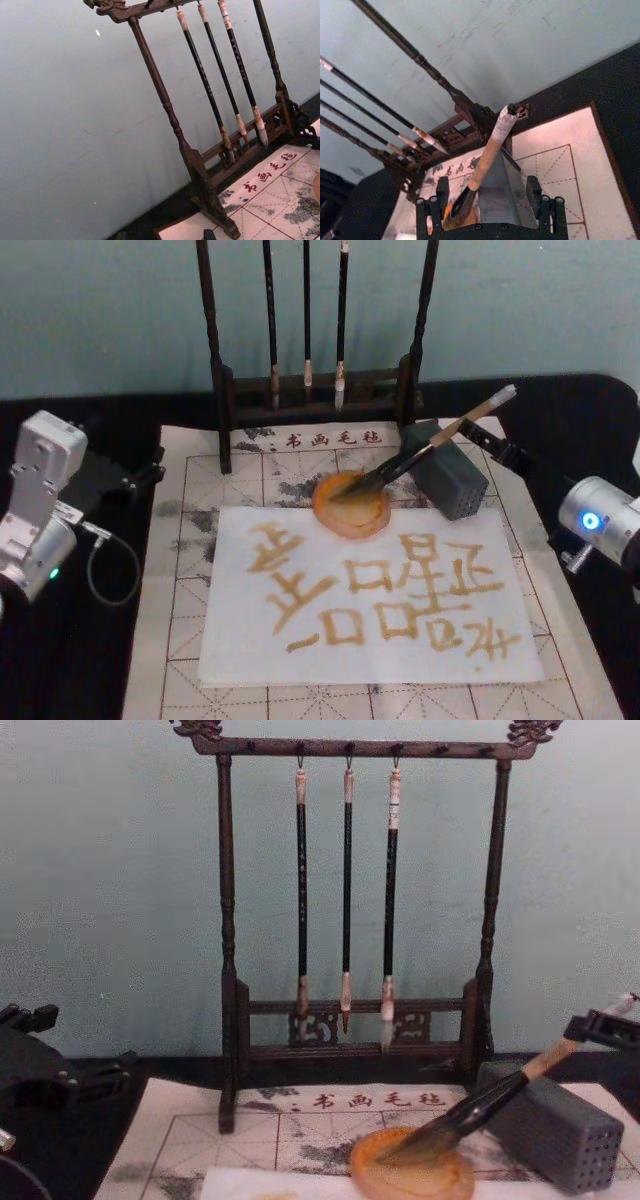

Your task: Pick up the brush from the inkstone, write on the paper, then place the brush back to its original position.

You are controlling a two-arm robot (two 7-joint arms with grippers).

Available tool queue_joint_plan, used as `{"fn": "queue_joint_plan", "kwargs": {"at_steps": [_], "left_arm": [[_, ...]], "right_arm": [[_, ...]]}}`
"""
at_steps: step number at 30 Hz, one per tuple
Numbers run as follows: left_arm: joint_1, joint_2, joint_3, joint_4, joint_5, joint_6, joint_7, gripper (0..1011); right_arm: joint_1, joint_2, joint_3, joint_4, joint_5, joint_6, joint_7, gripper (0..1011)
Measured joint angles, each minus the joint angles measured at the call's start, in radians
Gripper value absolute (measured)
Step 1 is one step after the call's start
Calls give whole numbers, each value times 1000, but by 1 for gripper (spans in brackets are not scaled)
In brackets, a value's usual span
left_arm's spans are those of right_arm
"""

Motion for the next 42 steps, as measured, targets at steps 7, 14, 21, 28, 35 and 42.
{"fn": "queue_joint_plan", "kwargs": {"at_steps": [7,14,21,28,35,42], "left_arm": [[0,0,0,0,0,0,0,1001],[0,0,0,0,0,0,0,1001],[0,0,0,0,0,0,0,1001],[0,0,0,0,0,0,0,1001],[0,0,0,0,0,0,0,1001],[0,0,0,0,0,0,0,1001]], "right_arm": [[39,-31,-7,46,42,2,-25,1000],[65,-42,-23,74,62,-2,-26,1000],[91,-61,-30,106,98,-8,-43,1000],[106,-75,-32,127,128,-17,-60,1000],[115,-81,-37,135,159,-18,-73,1000],[116,-80,-43,136,187,-22,-88,1000]]}}
